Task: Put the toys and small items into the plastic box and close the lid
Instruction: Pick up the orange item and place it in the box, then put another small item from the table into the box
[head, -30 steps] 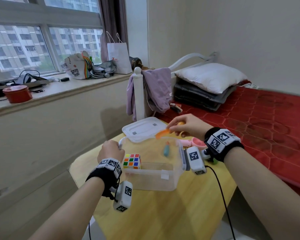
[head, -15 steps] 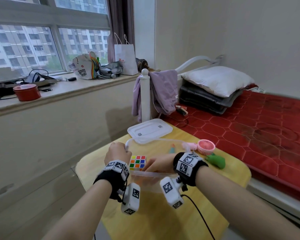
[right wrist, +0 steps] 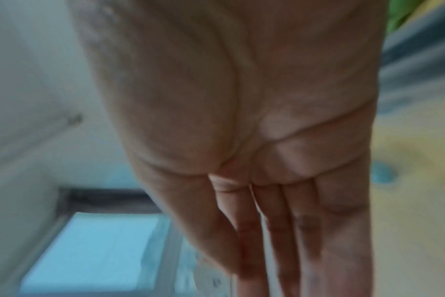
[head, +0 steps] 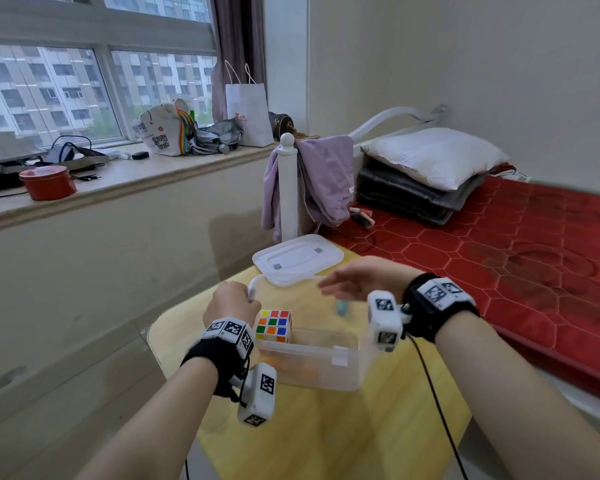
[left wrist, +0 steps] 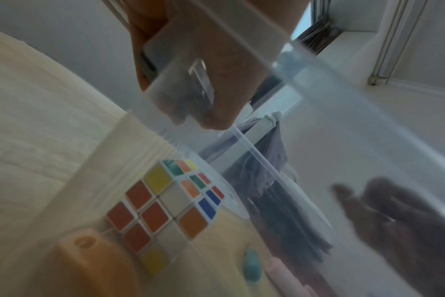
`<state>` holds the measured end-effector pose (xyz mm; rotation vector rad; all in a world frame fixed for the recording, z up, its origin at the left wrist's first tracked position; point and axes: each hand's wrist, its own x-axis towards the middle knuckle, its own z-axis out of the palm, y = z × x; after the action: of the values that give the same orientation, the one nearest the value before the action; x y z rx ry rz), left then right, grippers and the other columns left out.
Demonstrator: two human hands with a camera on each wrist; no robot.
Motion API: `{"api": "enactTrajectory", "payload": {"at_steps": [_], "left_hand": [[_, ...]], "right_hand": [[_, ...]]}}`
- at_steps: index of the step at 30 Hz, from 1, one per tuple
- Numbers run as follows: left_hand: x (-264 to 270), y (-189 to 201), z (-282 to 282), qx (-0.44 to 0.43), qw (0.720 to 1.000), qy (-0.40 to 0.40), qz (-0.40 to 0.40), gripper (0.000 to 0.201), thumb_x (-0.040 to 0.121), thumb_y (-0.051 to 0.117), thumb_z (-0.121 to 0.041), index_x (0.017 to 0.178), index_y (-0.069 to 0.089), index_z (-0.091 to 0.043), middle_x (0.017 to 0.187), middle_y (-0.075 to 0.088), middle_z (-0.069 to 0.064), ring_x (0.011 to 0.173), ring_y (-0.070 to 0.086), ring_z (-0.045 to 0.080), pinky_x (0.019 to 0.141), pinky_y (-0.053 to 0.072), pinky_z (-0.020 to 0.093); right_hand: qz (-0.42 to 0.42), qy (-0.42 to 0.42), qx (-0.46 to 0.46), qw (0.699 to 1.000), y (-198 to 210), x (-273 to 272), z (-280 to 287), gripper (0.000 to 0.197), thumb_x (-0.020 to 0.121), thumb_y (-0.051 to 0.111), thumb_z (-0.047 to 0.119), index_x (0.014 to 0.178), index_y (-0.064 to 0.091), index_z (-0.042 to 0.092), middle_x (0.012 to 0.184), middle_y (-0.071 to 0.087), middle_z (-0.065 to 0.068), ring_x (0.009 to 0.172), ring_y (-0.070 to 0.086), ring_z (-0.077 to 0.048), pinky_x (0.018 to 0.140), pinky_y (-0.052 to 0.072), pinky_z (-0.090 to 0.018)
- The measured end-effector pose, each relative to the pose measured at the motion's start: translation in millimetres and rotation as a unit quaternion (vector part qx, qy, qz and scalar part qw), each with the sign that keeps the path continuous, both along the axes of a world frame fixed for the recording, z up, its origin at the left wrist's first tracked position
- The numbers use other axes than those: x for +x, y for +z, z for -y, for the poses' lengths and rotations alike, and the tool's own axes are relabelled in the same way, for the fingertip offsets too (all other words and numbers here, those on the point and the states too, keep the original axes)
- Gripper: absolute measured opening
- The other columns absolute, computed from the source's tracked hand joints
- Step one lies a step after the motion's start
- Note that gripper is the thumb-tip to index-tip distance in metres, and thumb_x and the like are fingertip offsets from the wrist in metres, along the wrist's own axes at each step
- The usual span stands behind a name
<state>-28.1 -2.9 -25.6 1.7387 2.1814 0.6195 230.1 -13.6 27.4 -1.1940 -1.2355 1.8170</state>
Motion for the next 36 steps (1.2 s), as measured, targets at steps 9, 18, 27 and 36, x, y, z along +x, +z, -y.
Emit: {"api": "enactTrajectory", "payload": {"at_steps": [9, 18, 27, 36], "left_hand": [[-14, -2, -13, 0.006, 0.999, -0.008, -0.042, 0.017, 0.079, 0.059, -0.02, 0.066, 0.06, -0.009, 0.072, 0.056, 0.005, 0.06, 0.051, 0.024, 0.051, 0.036, 0.024], [-50, 1, -37, -0.002, 0.997, 0.056, -0.049, 0.01, 0.077, 0.062, -0.021, 0.075, 0.068, -0.014, 0.074, 0.062, 0.006, 0.069, 0.06, 0.028, 0.056, 0.04, 0.026], [-53, -6, -49, 0.007, 0.996, 0.06, -0.067, 0.012, 0.077, 0.063, -0.025, 0.083, 0.07, -0.018, 0.082, 0.064, 0.006, 0.071, 0.062, 0.025, 0.058, 0.042, 0.028], [-50, -5, -48, 0.008, 0.996, 0.063, -0.063, 0.014, 0.077, 0.063, -0.022, 0.085, 0.07, -0.013, 0.087, 0.063, 0.009, 0.073, 0.06, 0.029, 0.061, 0.045, 0.03]], "right_hand": [[0.013, -0.254, -0.01, 0.967, -57, 63, -13, 0.023, 0.096, 0.051, 0.01, 0.11, 0.064, -0.002, 0.102, 0.066, -0.013, 0.091, 0.063, -0.024, 0.074, 0.052, -0.032], [0.201, -0.115, -0.013, 0.973, -102, 12, -31, 0.034, 0.09, 0.044, -0.006, 0.109, 0.065, 0.013, 0.082, 0.056, -0.01, 0.061, 0.05, -0.015, 0.056, 0.043, -0.022], [0.406, -0.138, 0.119, 0.895, -115, -8, -52, 0.046, 0.092, 0.04, -0.004, 0.055, 0.047, 0.022, 0.059, 0.053, 0.002, 0.053, 0.046, -0.014, 0.051, 0.037, -0.021], [0.048, -0.332, 0.104, 0.936, -73, 21, -37, 0.054, 0.076, 0.029, -0.019, 0.091, 0.071, 0.012, 0.107, 0.059, -0.011, 0.071, 0.053, -0.016, 0.055, 0.043, -0.024]]}}
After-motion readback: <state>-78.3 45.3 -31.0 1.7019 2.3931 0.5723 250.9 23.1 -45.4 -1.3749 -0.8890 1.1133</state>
